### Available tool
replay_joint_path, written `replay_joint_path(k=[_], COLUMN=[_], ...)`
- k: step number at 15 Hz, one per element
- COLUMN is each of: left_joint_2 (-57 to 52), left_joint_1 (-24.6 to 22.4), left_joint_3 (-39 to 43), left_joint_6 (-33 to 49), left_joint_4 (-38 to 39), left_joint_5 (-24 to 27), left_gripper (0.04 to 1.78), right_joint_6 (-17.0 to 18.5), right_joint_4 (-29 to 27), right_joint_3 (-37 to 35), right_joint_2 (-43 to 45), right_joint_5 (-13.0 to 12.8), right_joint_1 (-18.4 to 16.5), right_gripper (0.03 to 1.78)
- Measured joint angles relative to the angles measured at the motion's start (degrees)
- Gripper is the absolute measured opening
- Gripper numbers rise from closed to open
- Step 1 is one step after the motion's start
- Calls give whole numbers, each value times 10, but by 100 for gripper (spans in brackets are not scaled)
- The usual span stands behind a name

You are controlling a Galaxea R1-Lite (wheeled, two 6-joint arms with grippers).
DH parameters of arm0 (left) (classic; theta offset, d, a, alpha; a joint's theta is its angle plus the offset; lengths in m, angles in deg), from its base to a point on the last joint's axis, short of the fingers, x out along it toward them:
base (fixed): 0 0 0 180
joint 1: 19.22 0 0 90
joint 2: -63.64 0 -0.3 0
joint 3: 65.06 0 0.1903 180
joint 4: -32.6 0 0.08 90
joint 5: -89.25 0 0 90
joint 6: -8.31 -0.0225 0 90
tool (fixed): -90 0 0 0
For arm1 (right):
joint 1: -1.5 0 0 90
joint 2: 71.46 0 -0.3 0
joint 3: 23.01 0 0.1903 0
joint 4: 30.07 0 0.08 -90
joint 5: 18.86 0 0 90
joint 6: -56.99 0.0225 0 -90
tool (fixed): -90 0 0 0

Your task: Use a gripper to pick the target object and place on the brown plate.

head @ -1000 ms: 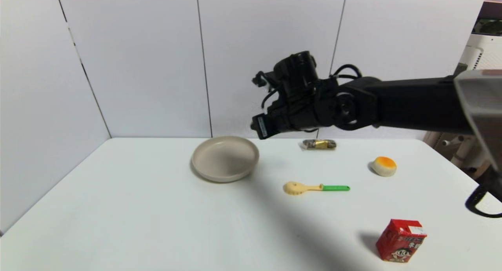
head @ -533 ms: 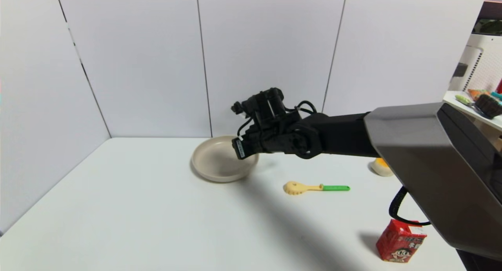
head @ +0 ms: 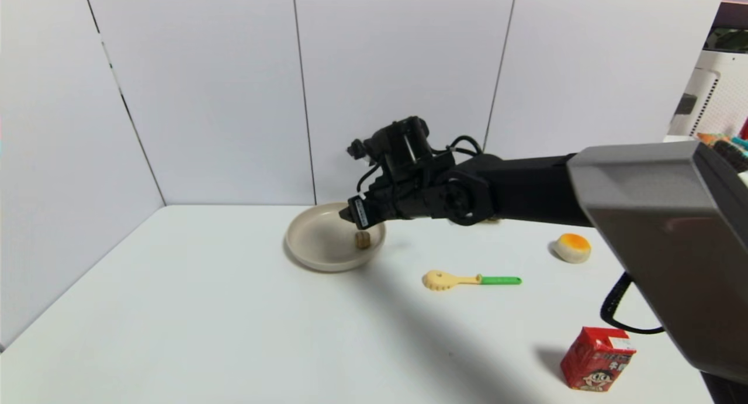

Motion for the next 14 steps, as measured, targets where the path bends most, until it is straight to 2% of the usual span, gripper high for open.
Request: replay_joint_path(k=[3, 6, 8, 10, 12, 14], left_joint_2=[0, 0, 0, 0, 0, 0], left_joint_1=[0, 0, 0, 0, 0, 0], left_joint_3=[0, 0, 0, 0, 0, 0], left_joint_6=[0, 0, 0, 0, 0, 0], left_joint_4=[0, 0, 0, 0, 0, 0], left_joint_5=[0, 0, 0, 0, 0, 0], left_gripper=[169, 169, 169, 169, 169, 169], right_joint_6=[1, 0, -1, -3, -3, -3], right_joint_4=[-68, -154, -186, -195, -171, -128], right_joint_3=[-26, -113, -225, -354, -512, -638], right_joint_2=[89, 236, 358, 483, 620, 743], right_joint_5=[1, 4, 3, 2, -1, -5], right_joint_1=[-19, -56, -91, -135, -193, -245], right_gripper=[143, 152, 156, 160, 162, 164])
